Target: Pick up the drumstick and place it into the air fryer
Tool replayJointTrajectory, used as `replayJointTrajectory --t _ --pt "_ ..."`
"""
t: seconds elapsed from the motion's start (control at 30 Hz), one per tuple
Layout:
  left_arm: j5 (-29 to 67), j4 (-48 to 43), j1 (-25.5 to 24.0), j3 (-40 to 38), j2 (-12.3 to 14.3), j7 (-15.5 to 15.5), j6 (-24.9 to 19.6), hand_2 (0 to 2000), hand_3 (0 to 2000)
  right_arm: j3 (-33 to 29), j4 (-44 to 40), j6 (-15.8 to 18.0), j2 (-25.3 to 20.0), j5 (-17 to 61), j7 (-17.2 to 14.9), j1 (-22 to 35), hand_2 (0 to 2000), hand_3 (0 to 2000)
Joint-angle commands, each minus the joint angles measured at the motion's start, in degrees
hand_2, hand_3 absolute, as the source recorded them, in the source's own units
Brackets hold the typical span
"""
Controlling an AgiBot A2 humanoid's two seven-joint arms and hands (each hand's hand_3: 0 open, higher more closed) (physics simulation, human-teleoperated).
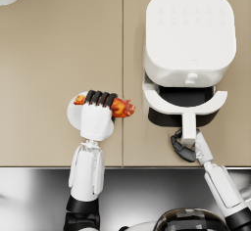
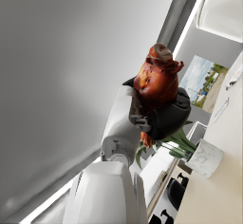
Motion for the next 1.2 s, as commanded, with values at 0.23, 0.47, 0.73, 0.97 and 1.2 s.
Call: replayJointTrajectory --t 0.23,0.47,0.73,0.97,1.2 --pt "-15.68 -3.5 3.15 5.28 2.2 0.03 -0.19 2000 2000 9.6 18.01 -1.02 8.36 0.06 -0.17 -4.85 2000 2000" --pt "-18.62 -3.23 6.88 8.59 5.39 0.04 -0.19 2000 2000 16.72 24.54 -1.78 15.77 0.01 -0.16 -5.05 2000 2000" --pt "-18.9 2.5 11.09 18.88 9.88 0.15 1.05 2000 2000 22.26 27.54 -4.2 19.93 -0.12 -0.02 -3.13 2000 2000" --pt "-18.9 9.78 14.81 25.31 14.52 0.18 1.47 2000 2000 21.31 29.09 -4.13 19.4 -0.14 0.19 -5.13 2000 2000" --pt "-18.88 16.25 18.51 29.84 12.59 0.04 0.84 2000 2000 18.54 25.48 -3.72 30.06 -0.18 0.22 -5.22 2000 2000"
